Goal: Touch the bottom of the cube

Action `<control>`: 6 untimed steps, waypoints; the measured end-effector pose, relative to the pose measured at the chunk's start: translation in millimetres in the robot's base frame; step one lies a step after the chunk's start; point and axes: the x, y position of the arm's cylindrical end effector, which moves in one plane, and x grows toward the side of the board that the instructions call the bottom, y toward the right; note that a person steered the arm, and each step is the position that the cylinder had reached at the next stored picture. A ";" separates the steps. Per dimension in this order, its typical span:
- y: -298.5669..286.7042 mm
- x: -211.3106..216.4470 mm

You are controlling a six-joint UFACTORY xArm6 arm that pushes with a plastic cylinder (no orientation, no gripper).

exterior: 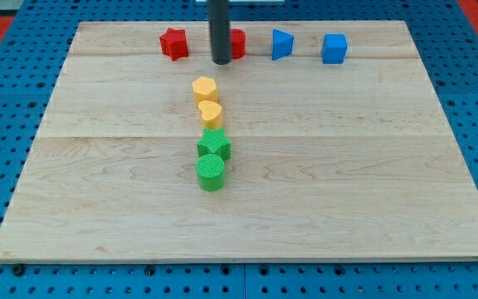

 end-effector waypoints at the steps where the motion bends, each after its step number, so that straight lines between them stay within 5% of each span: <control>1: 81.5 20.4; 2: 137.4 15.8; 4: 139.1 -13.7; 6: 183.2 2.2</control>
